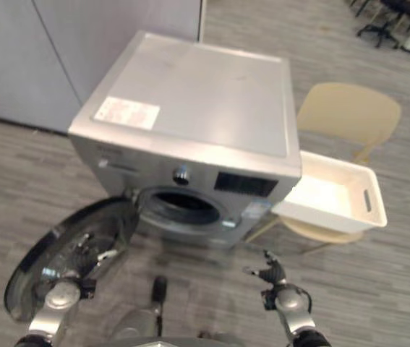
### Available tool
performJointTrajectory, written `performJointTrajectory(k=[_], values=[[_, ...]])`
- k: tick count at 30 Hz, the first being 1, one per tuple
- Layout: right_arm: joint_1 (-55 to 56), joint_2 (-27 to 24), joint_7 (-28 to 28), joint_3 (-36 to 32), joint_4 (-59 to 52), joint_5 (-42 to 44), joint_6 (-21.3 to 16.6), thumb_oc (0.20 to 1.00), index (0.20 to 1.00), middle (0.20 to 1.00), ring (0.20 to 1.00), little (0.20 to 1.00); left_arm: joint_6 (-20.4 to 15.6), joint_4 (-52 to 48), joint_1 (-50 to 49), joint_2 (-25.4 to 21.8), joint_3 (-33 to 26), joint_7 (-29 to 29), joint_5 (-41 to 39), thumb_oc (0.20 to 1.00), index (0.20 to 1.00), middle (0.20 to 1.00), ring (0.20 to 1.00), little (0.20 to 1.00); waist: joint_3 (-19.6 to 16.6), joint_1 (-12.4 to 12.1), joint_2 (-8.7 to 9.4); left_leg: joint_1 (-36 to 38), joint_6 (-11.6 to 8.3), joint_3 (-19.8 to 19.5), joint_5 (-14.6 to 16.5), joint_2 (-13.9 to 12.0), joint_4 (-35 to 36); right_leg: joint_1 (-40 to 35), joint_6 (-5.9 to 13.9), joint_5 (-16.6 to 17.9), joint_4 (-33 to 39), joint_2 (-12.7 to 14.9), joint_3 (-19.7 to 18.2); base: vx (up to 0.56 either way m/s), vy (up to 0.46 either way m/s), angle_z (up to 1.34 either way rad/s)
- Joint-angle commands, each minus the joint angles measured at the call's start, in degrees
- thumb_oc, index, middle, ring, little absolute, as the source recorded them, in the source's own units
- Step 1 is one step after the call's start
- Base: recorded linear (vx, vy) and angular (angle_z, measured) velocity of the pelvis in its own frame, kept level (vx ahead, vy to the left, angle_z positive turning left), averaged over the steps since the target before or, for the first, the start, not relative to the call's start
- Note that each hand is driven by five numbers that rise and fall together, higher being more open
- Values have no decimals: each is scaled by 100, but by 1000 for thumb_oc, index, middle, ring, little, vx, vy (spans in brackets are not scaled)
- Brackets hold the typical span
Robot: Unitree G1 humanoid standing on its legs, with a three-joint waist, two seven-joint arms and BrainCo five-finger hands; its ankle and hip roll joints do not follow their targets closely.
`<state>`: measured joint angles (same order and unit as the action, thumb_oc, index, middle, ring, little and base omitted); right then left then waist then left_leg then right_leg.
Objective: Grab the laundry basket,head to the washer,open it,put in the laundry and shut it.
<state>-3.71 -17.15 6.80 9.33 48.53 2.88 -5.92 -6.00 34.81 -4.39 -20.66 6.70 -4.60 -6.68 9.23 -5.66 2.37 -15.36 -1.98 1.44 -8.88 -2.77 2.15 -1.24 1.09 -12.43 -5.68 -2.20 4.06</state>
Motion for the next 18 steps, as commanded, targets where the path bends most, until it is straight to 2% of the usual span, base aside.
performJointTrajectory(k=[1,3,4,5,6,10,18], values=[[214,-239,116,-63,-338,172,-94,1000,1000,1000,1000,1000,-229,-255,344,-4,90,-50,-199,1000,1000,1000,1000,1000,241,134,53,-399,-293,150,-316,182,-108,218,149,340,120,41,-11,-402,1,73],[244,-259,106,-80,-339,191,-91,1000,1000,1000,1000,1000,-267,-332,369,5,142,-34,-154,1000,1000,1000,1000,1000,281,244,121,-358,-164,160,70,199,-562,369,211,567,228,218,139,-394,41,124],[300,-267,46,-81,-342,186,-106,1000,1000,1000,1000,1000,-286,-400,363,-15,171,5,-125,1000,1000,1000,1000,1000,282,347,252,-219,-85,97,602,255,-1084,460,251,797,331,443,227,-220,46,74],[298,-268,46,-82,-341,186,-106,1000,1000,1000,1000,1000,-285,-400,364,-14,171,5,-125,1000,1000,1000,1000,1000,265,354,246,-245,-85,89,593,252,-1087,479,250,809,337,438,234,-160,126,21],[356,-287,-2,-94,-329,137,-108,1000,1000,1000,1000,1000,-280,-461,322,-2,201,34,-94,1000,1000,1000,1000,1000,212,471,237,191,-82,83,925,122,-1047,489,288,856,460,527,300,-47,90,16],[364,-277,-14,-122,-253,147,-92,1000,1000,1000,1000,1000,-265,-502,370,36,249,2,-27,1000,1000,1000,1000,1000,71,538,134,468,-42,91,819,123,-599,494,331,927,524,520,349,8,148,31],[474,-175,-147,-66,-364,83,-126,1000,1000,1000,1000,1000,-368,-724,752,-305,328,-102,585,1000,1000,1000,1000,1000,-303,633,117,1194,66,257,833,277,239,267,501,965,554,609,257,68,109,-14]])
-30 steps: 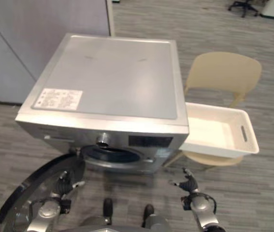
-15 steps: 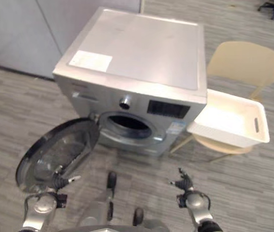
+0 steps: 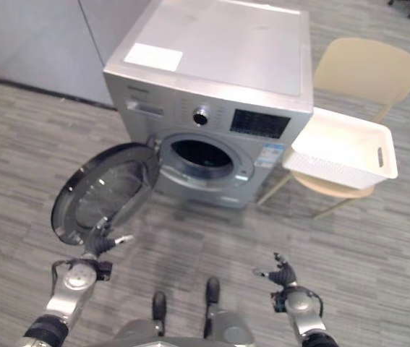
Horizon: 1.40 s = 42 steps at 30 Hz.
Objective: Grab the laundry basket,head to the washer,open it,put in the laundry and shut it.
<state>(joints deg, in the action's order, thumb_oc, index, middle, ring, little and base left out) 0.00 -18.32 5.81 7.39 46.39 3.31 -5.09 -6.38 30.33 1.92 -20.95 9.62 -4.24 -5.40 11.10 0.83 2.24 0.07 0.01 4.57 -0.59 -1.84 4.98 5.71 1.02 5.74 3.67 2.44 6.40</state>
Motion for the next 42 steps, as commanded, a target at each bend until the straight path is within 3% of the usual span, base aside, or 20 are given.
performJointTrajectory(k=[1,8,13,15,17,20,25,32,34,35,39,41,42], values=[[105,-58,-49,127,-151,40,-208,1000,1000,1000,1000,1000,-328,-278,119,-277,36,-138,458,1000,1000,1000,1000,1000,-487,-19,131,-344,-132,-54,5,184,-44,-433,508,-852,-379,145,21,90,84,-9],[279,-93,-66,327,-420,-62,-263,1000,1000,1000,1000,1000,-392,-124,1091,-488,-106,-862,494,1000,1000,1000,1000,1000,-551,125,155,-196,-102,92,100,212,2,-461,615,-736,-301,211,-82,37,55,-10],[267,-212,-83,450,-626,-46,-313,1000,1000,1000,1000,1000,-239,572,2006,-1010,-142,-1400,784,1000,1000,1000,1000,1000,-349,260,185,-389,-90,179,44,195,2,-156,670,-630,-341,236,-202,-93,38,-17],[202,-295,-53,545,-665,-28,-351,1000,1000,1000,1000,1000,-149,1190,2580,-1433,-94,-1674,1034,1000,1000,1000,1000,1000,-155,322,195,-660,-77,219,-41,191,2,166,690,-537,-411,253,-274,-141,40,-26],[170,-334,-45,563,-676,-12,-371,1000,1000,1000,1000,1000,-140,1364,2744,-1593,-74,-1741,1071,1000,1000,1000,1000,1000,-100,335,199,-747,-77,236,-66,188,2,273,704,-498,-432,257,-292,-87,37,-14],[95,-425,-25,667,-624,60,-429,1000,1000,1000,1000,1000,-90,2109,3236,-2220,116,-1778,1279,1000,1000,1000,1000,1000,60,351,209,-1017,-75,318,-162,174,1,612,745,-376,-499,279,-368,-72,58,-20],[-117,-480,-34,787,-428,171,-412,1000,1000,1000,1000,1000,-38,3011,3600,-2508,313,-1420,1140,1000,1000,1000,1000,1000,247,362,213,-1235,-81,358,-222,166,-52,837,777,-291,-567,326,-345,-12,56,-17],[-410,-425,-35,855,-359,128,-351,1000,1000,1000,1000,1000,-81,2780,2798,-1756,105,-1041,840,1000,1000,1000,1000,1000,374,234,289,-1400,-25,362,15,146,-592,866,746,-316,-694,354,-350,2,2,-1],[-424,-413,-11,806,-378,37,-305,1000,1000,1000,1000,1000,-140,2183,2342,-1187,55,-1013,607,1000,1000,1000,1000,1000,374,174,289,-1335,-11,347,123,146,-709,772,703,-385,-728,333,-363,26,-28,-7],[-425,-413,-11,806,-378,37,-305,1000,1000,1000,1000,1000,-138,2181,2341,-1188,54,-1013,608,1000,1000,1000,1000,1000,360,177,289,-1354,-11,347,112,147,-706,788,702,-374,-722,334,-363,0,0,0],[-372,-347,19,744,-432,-90,-199,1000,1000,1000,1000,1000,-229,1087,1764,-366,95,-918,128,1000,1000,1000,1000,1000,323,129,255,-1269,-1,325,179,159,-772,667,650,-454,-716,326,-341,39,-40,6],[-353,-311,12,719,-449,-123,-152,1000,1000,1000,1000,1000,-274,589,1467,-52,256,-714,-96,1000,1000,1000,1000,1000,319,122,228,-1154,10,347,225,166,-751,579,631,-491,-704,311,-368,79,-73,2],[-288,-261,-5,737,-521,-190,-94,1000,1000,1000,1000,1000,-314,-121,1244,293,600,-398,-562,1000,1000,1000,1000,1000,305,149,178,-1038,27,365,242,170,-710,511,612,-519,-695,287,-408,81,-74,-6]])
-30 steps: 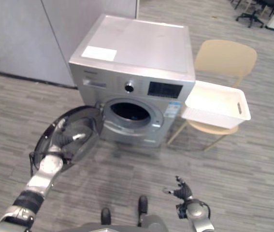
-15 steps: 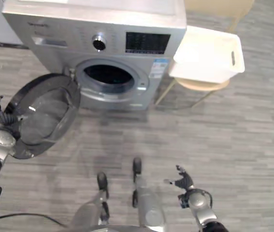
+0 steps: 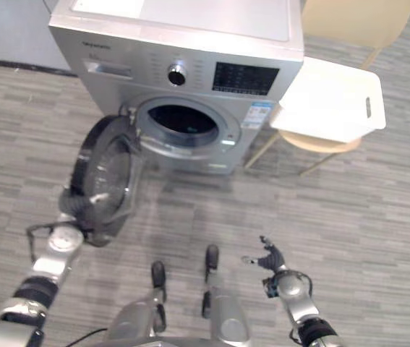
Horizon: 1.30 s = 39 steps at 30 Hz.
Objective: Grab the laundry basket,head to the washer,open it,put in the laundry and shut it.
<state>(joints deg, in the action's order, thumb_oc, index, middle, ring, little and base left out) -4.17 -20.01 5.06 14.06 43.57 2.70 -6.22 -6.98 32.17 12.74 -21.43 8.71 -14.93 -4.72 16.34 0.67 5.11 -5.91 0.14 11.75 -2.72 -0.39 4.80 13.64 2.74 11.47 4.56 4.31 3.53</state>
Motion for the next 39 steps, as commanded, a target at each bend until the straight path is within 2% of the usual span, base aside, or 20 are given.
performJointTrajectory(k=[1,3,6,8,10,11,12,14,15,16,22,24,25,29,31,37,39], values=[[129,-90,70,69,-240,-129,20,1000,1000,1000,1000,1000,-253,-305,164,340,690,670,-630,1000,1000,1000,1000,1000,-235,165,-106,-460,14,-351,441,26,-687,-262,439,-1080,-778,100,-122,75,-83,-9],[193,-86,42,128,-309,-183,67,1000,1000,1000,1000,1000,-248,-836,404,477,1204,917,-769,1000,1000,1000,1000,1000,-231,275,-151,-406,18,-275,452,24,-643,-235,436,-1072,-762,73,-222,33,-34,-13],[222,-127,49,170,-358,-217,75,1000,1000,1000,1000,1000,-259,-901,769,498,1393,906,-758,1000,1000,1000,1000,1000,-203,365,-168,-381,18,-191,465,11,-615,-202,449,-1062,-759,52,-307,18,-9,-20],[190,-167,56,227,-391,-239,91,1000,1000,1000,1000,1000,-254,-677,1252,485,1505,812,-699,1000,1000,1000,1000,1000,-210,467,-169,-428,14,-77,439,-10,-586,-76,468,-1007,-746,25,-414,19,11,-34],[72,-219,57,314,-401,-230,82,1000,1000,1000,1000,1000,-210,8,1911,382,1535,635,-600,1000,1000,1000,1000,1000,-197,591,-157,-481,12,66,398,-39,-528,83,486,-947,-746,-25,-569,16,26,-54],[-3,-247,54,369,-403,-229,76,1000,1000,1000,1000,1000,-151,523,2246,254,1516,526,-497,1000,1000,1000,1000,1000,-188,638,-138,-525,9,116,370,-55,-515,170,494,-921,-752,-44,-620,18,27,-60],[-178,-327,62,521,-423,-210,47,1000,1000,1000,1000,1000,4,1855,3115,-213,1467,399,-377,1000,1000,1000,1000,1000,-124,793,-98,-610,-1,227,298,-91,-448,372,525,-850,-793,-93,-741,7,16,-61],[-371,-473,89,652,-450,-100,-52,1000,1000,1000,1000,1000,101,3173,4167,-1013,1489,350,-204,1000,1000,1000,1000,1000,-5,931,-53,-798,-40,294,136,-130,-349,596,565,-714,-769,-121,-776,-14,-31,-86],[-361,-498,97,640,-452,-67,-95,1000,1000,1000,1000,1000,97,3276,4271,-1199,1516,324,-47,1000,1000,1000,1000,1000,33,942,-70,-827,-51,279,81,-133,-288,624,575,-691,-744,-99,-748,9,-61,-68],[-231,-485,124,587,-357,-42,-148,1000,1000,1000,1000,1000,33,3029,4179,-1331,1429,250,-16,1000,1000,1000,1000,1000,81,911,-132,-857,-84,204,-13,-116,-157,642,584,-706,-706,-45,-657,16,-27,-25],[-11,-389,165,409,-205,13,-205,1000,1000,1000,1000,1000,-72,2193,3493,-1263,1197,122,62,1000,1000,1000,1000,1000,-6,783,-205,-811,-101,77,-21,-76,-76,555,549,-787,-706,-10,-530,17,-31,21],[48,-343,210,304,-167,6,-205,1000,1000,1000,1000,1000,-126,1467,2909,-1102,1002,82,85,1000,1000,1000,1000,1000,-39,709,-253,-717,-103,-1,1,-51,-48,436,536,-860,-716,11,-437,27,-50,35],[99,-319,220,184,-205,-43,-182,1000,1000,1000,1000,1000,-186,774,2143,-873,817,125,103,1000,1000,1000,1000,1000,-119,617,-294,-607,-102,-60,24,-22,-14,293,515,-919,-716,11,-358,37,-57,42],[198,-275,205,-65,-331,-138,-108,1000,1000,1000,1000,1000,-314,-312,667,-467,464,429,-81,1000,1000,1000,1000,1000,-319,434,-333,-347,-105,-166,83,6,12,-68,478,-995,-631,-2,-214,45,-51,34],[278,-215,176,-255,-361,-184,-88,1000,1000,1000,1000,1000,-339,-458,-243,-276,171,657,-249,1000,1000,1000,1000,1000,-498,307,-339,-133,-94,-246,128,-7,9,-339,448,-1063,-578,-15,-118,53,-56,25],[455,-151,105,-485,-491,-277,-85,1000,1000,1000,1000,1000,-180,-80,-1363,-22,-131,1073,-351,1000,1000,1000,1000,1000,-842,149,-314,227,-83,-343,186,-11,18,-831,412,-1113,-359,-48,27,53,-41,15],[446,-128,111,-495,-446,-280,-73,1000,1000,1000,1000,1000,-154,64,-1438,37,-180,1090,-379,1000,1000,1000,1000,1000,-887,133,-306,260,-86,-373,184,-16,15,-884,409,-1118,-341,-48,55,34,-35,5]])
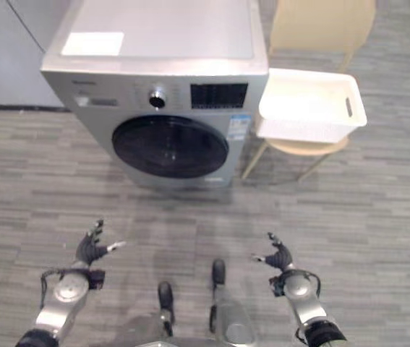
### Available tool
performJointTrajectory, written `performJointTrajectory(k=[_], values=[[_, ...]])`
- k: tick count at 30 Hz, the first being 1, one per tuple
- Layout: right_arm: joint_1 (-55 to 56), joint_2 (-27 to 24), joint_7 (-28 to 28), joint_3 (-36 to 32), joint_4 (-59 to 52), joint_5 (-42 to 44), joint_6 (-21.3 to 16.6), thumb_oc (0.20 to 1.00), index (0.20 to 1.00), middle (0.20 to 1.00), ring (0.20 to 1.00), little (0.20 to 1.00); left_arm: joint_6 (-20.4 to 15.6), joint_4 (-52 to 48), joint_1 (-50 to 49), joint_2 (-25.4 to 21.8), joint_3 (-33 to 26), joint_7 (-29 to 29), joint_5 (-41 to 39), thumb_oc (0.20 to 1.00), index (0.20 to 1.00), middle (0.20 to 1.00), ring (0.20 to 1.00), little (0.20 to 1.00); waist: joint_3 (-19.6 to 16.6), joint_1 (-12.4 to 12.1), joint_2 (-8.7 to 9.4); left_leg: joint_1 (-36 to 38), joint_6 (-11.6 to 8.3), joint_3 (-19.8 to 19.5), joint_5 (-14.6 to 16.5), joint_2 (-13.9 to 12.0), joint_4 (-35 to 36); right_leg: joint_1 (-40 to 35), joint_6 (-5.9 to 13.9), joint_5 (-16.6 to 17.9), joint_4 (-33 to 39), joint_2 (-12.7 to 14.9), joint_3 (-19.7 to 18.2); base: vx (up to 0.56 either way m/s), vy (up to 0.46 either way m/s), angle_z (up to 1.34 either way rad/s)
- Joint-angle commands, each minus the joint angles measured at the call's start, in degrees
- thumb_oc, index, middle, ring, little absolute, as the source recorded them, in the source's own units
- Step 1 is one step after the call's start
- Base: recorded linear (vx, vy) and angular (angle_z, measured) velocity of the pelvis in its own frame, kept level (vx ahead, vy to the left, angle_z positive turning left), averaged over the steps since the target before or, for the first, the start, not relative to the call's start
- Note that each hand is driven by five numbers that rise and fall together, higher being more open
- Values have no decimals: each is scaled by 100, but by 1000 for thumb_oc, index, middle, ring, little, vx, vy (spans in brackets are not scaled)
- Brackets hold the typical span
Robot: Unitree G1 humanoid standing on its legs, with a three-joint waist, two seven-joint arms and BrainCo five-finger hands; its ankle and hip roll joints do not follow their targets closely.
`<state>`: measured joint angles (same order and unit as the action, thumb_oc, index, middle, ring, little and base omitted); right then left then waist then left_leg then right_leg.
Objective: Grab the laundry basket,head to the washer,open it,put in the laundry and shut it.
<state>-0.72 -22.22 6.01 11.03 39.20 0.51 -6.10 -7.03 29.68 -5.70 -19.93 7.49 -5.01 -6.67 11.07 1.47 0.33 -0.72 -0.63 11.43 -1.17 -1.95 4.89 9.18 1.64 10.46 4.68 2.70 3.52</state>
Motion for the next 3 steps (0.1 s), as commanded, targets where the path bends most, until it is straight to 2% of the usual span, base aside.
performJointTrajectory(k=[1,3], values=[[98,122,12,-193,43,-62,-77,1000,1000,1000,1000,1000,-120,475,329,-59,-103,121,-197,1000,1000,1000,1000,1000,-416,29,177,-218,-11,-368,33,142,9,-495,510,-1033,-343,104,70,40,-31,15],[109,166,1,-186,162,-58,-67,1000,1000,1000,1000,1000,-81,804,264,4,-125,145,-168,1000,1000,1000,1000,1000,-502,-3,194,-141,-17,-395,48,136,11,-594,498,-1072,-331,89,110,46,-24,21]])
